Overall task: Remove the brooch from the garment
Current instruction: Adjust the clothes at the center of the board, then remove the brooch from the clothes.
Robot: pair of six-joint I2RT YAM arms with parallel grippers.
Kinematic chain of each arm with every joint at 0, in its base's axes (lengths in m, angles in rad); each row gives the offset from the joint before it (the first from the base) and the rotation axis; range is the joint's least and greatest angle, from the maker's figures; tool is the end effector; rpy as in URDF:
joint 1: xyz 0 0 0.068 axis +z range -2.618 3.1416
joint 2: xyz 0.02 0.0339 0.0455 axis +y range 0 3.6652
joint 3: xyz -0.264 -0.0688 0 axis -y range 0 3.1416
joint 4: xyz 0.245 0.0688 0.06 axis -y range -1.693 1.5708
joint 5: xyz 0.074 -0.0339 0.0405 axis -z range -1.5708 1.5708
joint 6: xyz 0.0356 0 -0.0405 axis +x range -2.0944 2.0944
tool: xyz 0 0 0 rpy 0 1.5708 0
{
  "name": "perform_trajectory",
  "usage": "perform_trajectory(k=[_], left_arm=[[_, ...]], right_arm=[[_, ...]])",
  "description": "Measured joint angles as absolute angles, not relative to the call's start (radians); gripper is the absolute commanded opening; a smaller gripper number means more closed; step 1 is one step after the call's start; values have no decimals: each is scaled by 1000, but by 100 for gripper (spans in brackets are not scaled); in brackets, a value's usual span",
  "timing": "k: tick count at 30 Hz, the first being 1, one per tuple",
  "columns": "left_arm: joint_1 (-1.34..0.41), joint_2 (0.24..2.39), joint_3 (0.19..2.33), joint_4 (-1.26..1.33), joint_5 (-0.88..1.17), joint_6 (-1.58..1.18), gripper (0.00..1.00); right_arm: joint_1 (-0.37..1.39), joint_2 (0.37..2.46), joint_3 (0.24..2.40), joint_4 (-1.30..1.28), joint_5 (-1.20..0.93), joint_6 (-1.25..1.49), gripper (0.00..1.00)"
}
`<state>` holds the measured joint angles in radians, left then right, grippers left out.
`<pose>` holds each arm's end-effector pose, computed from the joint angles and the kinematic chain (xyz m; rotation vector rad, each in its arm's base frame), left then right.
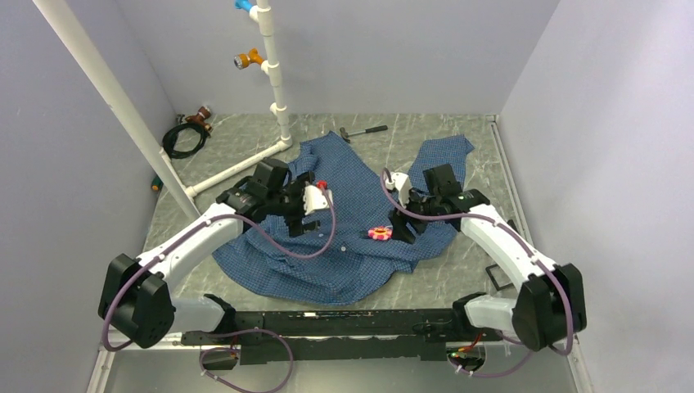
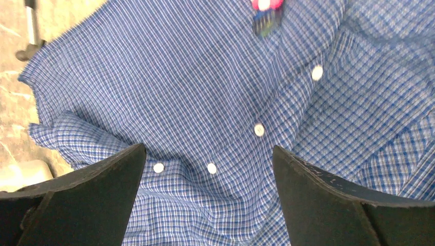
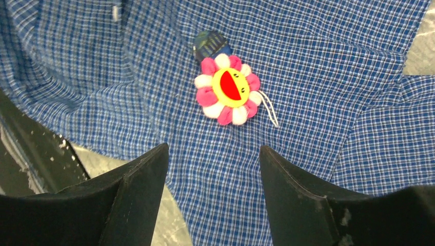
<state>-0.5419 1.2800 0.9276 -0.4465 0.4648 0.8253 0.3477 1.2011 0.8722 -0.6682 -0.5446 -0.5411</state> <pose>0.2220 -0.1523 0.2623 1.6159 1.6352 -0.4049 0.2123 0.0966 0.2496 -1.2390 2.1313 0.6129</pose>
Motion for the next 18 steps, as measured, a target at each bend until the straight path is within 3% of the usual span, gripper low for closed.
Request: perform_trajectory(k=[8,18], left_arm=[[-413,1272,945,-270,591,516,100],[-363,1235,871,-30,481,227,100]], right_arm=[[395,1332,872,-555,-492,-464,67],[485,1447,872,-485,-414,-459,64]])
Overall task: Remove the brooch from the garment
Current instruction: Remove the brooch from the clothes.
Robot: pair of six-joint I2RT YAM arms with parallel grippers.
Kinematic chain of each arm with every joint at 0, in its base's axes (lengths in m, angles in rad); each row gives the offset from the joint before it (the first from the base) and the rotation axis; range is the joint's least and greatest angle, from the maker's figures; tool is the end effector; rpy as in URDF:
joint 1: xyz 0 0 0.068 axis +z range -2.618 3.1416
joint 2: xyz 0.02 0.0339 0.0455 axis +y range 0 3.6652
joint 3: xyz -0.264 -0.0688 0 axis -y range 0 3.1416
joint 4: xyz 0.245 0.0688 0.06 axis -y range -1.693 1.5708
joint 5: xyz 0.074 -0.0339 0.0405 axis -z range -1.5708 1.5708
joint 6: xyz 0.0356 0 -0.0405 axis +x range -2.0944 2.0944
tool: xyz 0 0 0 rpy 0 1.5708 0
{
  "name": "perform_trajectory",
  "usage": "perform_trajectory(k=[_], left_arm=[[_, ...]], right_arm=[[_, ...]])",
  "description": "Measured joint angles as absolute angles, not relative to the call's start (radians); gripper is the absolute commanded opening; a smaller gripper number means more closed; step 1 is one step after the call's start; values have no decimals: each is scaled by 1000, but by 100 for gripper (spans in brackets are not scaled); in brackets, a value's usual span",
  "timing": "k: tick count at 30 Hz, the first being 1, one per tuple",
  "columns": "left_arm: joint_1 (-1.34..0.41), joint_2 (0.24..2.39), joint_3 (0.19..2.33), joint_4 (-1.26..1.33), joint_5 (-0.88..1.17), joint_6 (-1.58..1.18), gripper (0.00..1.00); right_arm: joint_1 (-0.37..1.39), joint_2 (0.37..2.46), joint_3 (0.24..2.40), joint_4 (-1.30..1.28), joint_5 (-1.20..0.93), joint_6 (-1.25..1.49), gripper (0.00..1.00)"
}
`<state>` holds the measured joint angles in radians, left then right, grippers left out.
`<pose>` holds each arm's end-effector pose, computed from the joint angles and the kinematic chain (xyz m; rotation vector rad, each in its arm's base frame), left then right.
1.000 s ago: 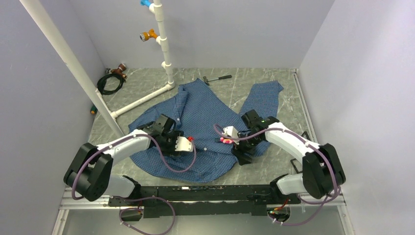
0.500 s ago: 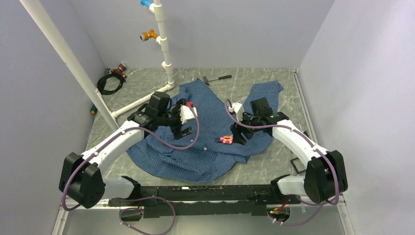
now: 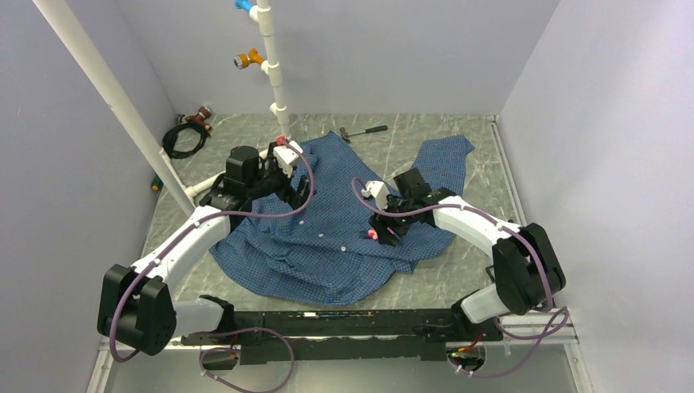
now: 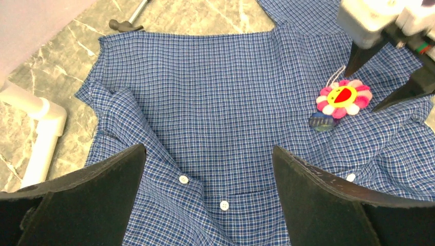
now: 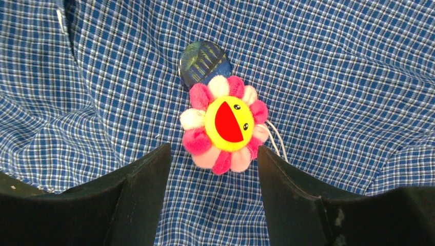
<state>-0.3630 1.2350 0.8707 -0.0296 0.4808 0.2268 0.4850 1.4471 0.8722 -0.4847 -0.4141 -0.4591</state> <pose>0.2566 -0.1151 0.2910 0.8645 1.7579 -0.5606 0.2391 0.1422 0.1997 -1.3018 2.2377 0.5517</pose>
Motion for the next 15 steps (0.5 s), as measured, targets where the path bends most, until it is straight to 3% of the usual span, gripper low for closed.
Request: perform_trajectory(k=[3,7,10,12,15], left_arm=[[-362,1240,877,-14,484,214,100],[-361,1280,917,-27,529,216,100],[-361,1293,916,-17,568,215,100],[-361,1297,912,4,592,215,99],[-361,1316,906,50,616,197,99]], right_arm=[[501,1472,872,-472,-379,-457,60],[508,1483,872,-446,-334,-448,43],[508,1494,872,-429,-306,-441,23],[508,1496,872,-422,-295,-440,1],[508,1496,872,-410,-288,-436,0]])
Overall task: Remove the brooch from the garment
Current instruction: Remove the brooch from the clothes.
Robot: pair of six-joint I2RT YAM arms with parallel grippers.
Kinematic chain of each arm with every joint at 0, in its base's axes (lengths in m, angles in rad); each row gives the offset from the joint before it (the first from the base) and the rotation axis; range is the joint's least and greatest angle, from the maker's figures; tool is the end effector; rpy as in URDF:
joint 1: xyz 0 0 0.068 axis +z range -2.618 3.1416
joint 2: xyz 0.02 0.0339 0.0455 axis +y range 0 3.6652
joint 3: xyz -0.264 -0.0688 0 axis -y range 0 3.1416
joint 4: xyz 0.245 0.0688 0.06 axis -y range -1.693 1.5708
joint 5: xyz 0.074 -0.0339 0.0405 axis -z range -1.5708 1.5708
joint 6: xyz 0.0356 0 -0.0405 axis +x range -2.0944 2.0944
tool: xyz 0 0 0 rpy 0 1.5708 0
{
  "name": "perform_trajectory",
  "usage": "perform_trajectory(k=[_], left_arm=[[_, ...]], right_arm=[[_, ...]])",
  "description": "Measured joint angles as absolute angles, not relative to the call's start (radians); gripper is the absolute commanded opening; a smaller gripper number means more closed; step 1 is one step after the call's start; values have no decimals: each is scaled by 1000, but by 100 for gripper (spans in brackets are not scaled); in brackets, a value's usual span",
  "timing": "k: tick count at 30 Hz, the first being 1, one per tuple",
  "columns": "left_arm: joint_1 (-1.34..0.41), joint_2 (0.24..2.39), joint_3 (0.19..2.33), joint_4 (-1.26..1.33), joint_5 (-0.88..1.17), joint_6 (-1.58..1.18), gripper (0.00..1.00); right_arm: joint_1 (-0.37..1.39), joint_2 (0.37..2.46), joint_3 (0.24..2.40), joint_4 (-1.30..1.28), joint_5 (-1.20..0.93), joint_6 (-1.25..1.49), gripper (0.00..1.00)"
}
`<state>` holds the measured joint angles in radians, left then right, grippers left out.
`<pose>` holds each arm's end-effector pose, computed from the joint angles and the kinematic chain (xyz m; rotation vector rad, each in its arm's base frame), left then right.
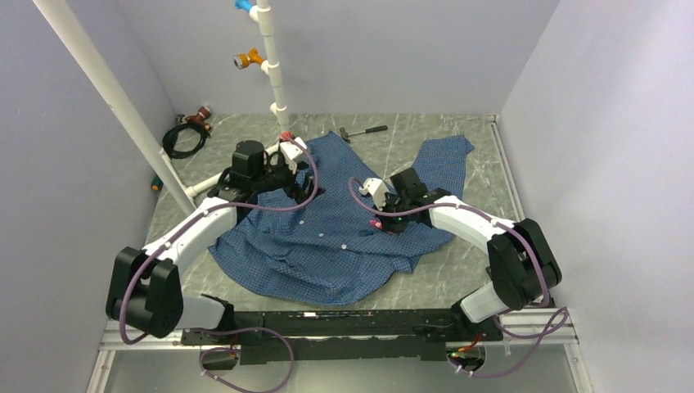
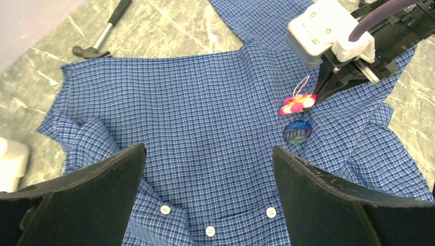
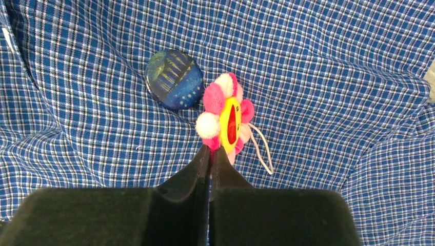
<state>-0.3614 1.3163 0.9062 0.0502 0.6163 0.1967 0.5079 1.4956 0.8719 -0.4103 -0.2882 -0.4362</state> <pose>0.2720 -0.1248 0.2900 0.9153 1.6919 -0.7028 0.2479 0.1496 0.1894 -1.2689 2.2582 0.4008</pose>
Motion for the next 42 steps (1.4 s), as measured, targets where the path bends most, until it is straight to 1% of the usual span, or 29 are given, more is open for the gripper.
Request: perform_trajectory(k=[4,7,9,15,18,22,26,32,37,38,41,42], left_arm=[[-361,1377,900,116,661,149,100],[-368,1409,863,184,693,118,96],[-389,1427,847,210,708,113,88],[-485,1510,854,231,717,110,60],[-514,1557,859,234,721,100,52],[-532,1615,865,243,739,82,45],[-545,1663,872,262,767,51,44],[-609,1742,907,290,802,-13,55],[-651,1794,915,311,815,-44,55],[-656,1802,915,323,817,-52,57],[-661,1810,904,395,825,-74,70],[-661,1810,893,436,828,-76,72]], right_arm=[[504,1494,872,-400,-295,-433,0],[487,1492,872,-398,-323,-426,0],[470,1489,872,-398,-350,-421,0],[410,1474,872,-395,-441,-394,0],[373,1467,872,-395,-493,-386,0],[336,1462,872,-395,-550,-384,0],[319,1454,871,-395,-585,-385,0],[307,1451,862,-397,-604,-391,0],[291,1430,849,-413,-611,-401,0],[287,1420,846,-414,-614,-403,0],[276,1390,836,-420,-630,-416,0],[274,1384,835,-421,-636,-421,0]])
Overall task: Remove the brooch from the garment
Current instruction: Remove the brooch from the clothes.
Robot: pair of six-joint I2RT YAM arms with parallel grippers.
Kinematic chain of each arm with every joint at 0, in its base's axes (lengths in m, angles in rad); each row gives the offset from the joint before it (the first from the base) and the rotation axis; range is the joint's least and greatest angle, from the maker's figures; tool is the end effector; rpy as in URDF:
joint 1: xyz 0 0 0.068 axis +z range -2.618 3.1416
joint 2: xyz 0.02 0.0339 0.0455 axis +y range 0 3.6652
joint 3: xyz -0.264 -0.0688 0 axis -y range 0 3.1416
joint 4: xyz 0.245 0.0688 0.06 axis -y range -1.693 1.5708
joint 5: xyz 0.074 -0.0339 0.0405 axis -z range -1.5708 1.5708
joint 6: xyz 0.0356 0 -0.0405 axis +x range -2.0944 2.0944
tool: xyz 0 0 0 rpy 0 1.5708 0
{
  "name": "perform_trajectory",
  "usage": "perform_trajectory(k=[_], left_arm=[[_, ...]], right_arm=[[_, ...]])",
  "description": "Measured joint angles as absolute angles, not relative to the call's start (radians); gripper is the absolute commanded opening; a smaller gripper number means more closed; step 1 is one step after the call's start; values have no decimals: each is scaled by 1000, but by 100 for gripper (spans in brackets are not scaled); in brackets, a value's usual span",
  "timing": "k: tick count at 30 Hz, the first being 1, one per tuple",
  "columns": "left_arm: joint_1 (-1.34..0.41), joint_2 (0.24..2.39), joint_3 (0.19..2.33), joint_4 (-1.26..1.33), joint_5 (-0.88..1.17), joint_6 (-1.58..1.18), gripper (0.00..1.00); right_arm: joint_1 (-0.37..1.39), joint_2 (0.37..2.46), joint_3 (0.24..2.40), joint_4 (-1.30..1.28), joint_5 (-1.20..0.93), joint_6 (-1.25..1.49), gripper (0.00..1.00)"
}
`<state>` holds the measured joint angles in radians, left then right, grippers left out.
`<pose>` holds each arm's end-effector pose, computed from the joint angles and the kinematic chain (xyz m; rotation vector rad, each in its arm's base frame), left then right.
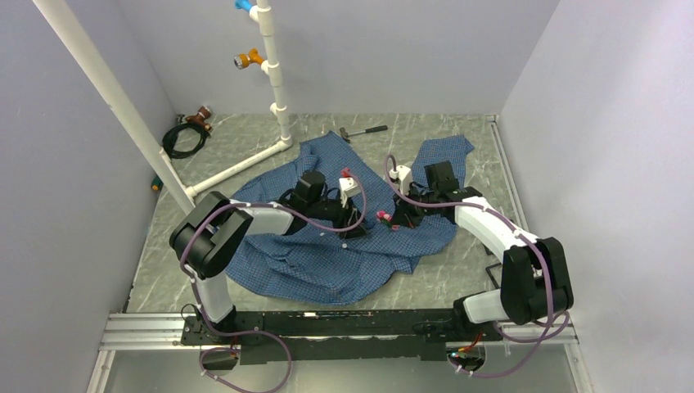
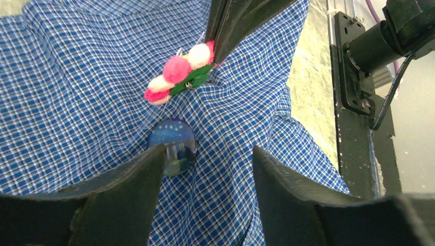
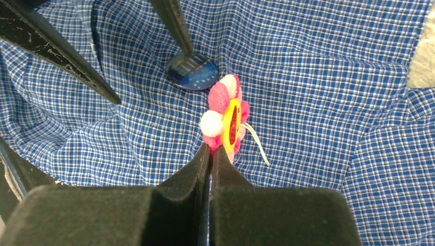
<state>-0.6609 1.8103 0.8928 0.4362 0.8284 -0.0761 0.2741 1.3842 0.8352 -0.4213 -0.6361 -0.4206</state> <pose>0.2729 -0.2454 0.1665 1.1189 1.8138 -1.2940 0.2535 0.0933 0.2116 -1.0497 2.1789 0.7355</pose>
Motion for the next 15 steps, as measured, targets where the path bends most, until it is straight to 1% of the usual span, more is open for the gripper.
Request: perform_trajectory(k=[2,4,7,12,15], left_arm=[[-661,1807,855,529,832,-72,74],[-660,1795,810,588,831,-56,74],[-661,1767,770,624,829,12,73],[-661,1740,765,696,814,95,69],[-661,1740,739,754,815,137,69]], right_arm=[[273,1379,834,-424,-649,-431,0],[273,1379,834,-430,-671,-442,0],[273,1379,832,-437,-703,-446,0],[273,1379,832,-445,-740,-450,0],[273,1379,832,-454,-751,-462,0]])
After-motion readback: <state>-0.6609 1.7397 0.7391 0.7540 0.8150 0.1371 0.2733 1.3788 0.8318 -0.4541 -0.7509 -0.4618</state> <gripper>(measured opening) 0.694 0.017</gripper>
